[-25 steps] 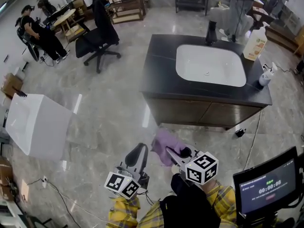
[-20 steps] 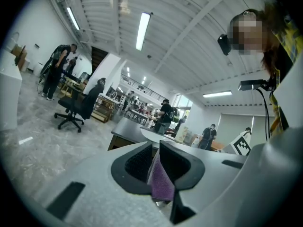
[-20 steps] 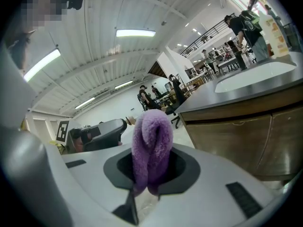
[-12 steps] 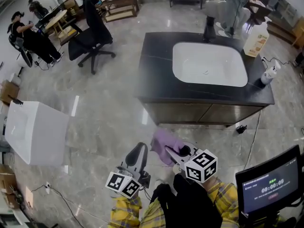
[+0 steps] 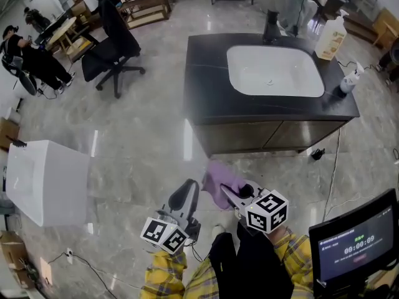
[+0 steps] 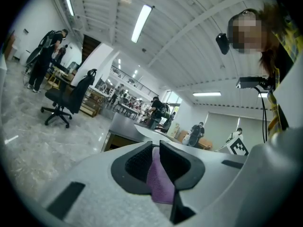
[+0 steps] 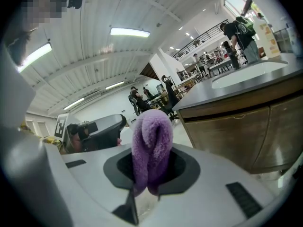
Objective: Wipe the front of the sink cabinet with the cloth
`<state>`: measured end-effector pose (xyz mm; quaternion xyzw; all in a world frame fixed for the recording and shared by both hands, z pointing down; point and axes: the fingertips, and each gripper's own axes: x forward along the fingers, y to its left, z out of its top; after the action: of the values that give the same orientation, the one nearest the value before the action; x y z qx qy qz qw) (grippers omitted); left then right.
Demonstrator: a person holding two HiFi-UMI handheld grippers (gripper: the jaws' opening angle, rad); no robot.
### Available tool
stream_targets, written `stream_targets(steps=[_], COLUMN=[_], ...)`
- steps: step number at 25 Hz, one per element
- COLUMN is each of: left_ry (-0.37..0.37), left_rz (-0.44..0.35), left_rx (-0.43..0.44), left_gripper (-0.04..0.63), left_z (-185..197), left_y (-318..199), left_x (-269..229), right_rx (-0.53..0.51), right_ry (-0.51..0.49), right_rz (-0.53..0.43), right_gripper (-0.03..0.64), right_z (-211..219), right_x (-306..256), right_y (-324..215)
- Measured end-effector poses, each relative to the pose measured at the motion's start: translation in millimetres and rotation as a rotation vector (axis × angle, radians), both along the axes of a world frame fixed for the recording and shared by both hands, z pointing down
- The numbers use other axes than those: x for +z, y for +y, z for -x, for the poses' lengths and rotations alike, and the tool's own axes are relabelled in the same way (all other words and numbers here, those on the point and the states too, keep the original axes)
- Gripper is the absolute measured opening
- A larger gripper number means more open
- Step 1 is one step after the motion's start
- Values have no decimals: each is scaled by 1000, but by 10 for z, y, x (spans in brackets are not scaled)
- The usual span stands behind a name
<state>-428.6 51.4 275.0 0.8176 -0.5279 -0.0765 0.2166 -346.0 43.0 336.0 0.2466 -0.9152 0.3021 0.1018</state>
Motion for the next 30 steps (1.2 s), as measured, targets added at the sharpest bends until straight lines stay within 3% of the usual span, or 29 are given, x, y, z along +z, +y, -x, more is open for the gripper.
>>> stream_targets(steps=[11, 16, 30], left_ry=[-18, -44, -52], left_rz=[9, 13, 56], left_rx=[87, 110, 27], left_gripper=[44, 44, 44], left_z=[201, 198, 69], left_y=[114, -52, -829], left_x=[197, 347, 873], right_rx=[88, 116, 14], right_ry=[56, 73, 118], right_rz=[-31, -59, -93], right_gripper=[66, 66, 66], right_z=[179, 170, 194], right_x=[129, 228, 700], right_y=[137, -68, -822])
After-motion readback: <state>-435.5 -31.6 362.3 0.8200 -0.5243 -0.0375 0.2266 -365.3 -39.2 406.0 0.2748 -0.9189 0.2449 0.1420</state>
